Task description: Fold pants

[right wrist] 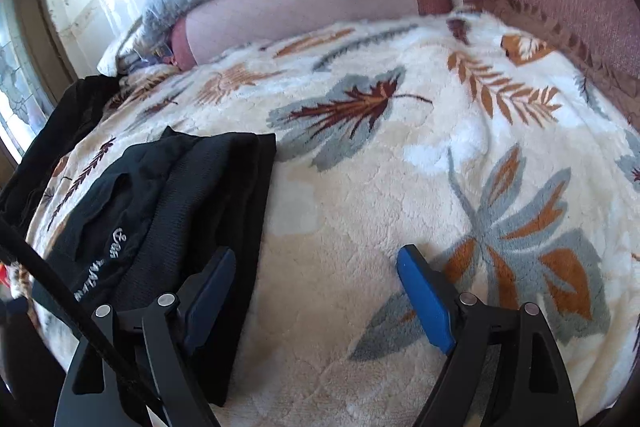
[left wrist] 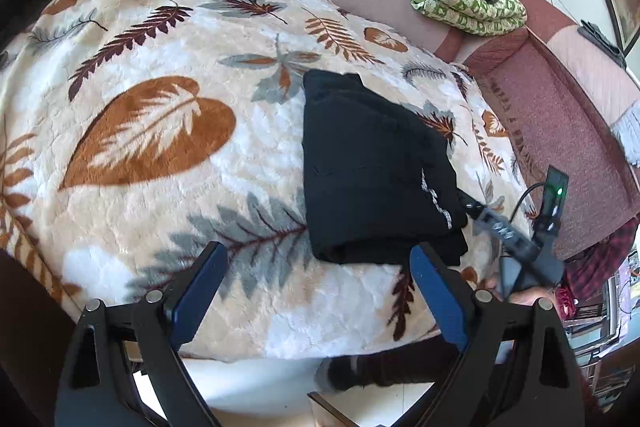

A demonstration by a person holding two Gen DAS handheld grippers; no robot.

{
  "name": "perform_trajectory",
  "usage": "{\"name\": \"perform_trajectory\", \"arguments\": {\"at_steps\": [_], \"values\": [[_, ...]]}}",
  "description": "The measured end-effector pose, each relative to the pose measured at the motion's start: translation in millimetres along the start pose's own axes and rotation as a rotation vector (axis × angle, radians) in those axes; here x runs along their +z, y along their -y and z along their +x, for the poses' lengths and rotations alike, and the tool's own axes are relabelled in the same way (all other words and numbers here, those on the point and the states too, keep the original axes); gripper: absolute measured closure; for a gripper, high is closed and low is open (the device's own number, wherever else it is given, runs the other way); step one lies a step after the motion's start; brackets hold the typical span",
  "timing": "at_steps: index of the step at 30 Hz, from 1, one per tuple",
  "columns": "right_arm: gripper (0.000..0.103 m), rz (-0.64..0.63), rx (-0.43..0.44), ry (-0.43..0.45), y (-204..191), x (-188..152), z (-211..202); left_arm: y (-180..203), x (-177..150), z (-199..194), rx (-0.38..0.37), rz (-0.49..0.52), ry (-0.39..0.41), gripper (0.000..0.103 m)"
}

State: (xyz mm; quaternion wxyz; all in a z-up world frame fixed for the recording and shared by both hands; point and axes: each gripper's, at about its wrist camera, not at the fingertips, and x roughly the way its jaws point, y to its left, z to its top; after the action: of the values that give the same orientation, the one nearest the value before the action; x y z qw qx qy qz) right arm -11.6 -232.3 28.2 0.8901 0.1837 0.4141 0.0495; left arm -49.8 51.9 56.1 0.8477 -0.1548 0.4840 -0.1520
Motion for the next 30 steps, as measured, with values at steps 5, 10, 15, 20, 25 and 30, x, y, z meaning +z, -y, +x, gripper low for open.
{"name": "perform_trajectory", "arguments": {"at_steps": [5, 10, 15, 20, 25, 30], "values": [[0.001, 0.153, 0.168, -0.169, 21, 32, 14, -1, 31, 12, 0.016, 0.073, 0.018, 0.011], [0.012, 0.29, 0.343, -0.148, 36, 39, 17, -8, 69, 47, -0.034, 0.035, -0.025, 0.011], [0.015, 0.235, 0.377, -0.151, 10, 32, 25, 5, 109, 89, -0.072, 0.108, -0.084, 0.011], [0.015, 0.236, 0.408, -0.159, -5, 36, 37, 9, 129, 131, -0.162, 0.152, -0.201, 0.011], [0.015, 0.222, 0.402, -0.146, -19, 40, 50, 6, 127, 145, -0.229, 0.203, -0.211, 0.011], [0.014, 0.238, 0.383, -0.148, -29, 45, 59, -9, 129, 145, -0.328, 0.129, -0.182, 0.008]]}}
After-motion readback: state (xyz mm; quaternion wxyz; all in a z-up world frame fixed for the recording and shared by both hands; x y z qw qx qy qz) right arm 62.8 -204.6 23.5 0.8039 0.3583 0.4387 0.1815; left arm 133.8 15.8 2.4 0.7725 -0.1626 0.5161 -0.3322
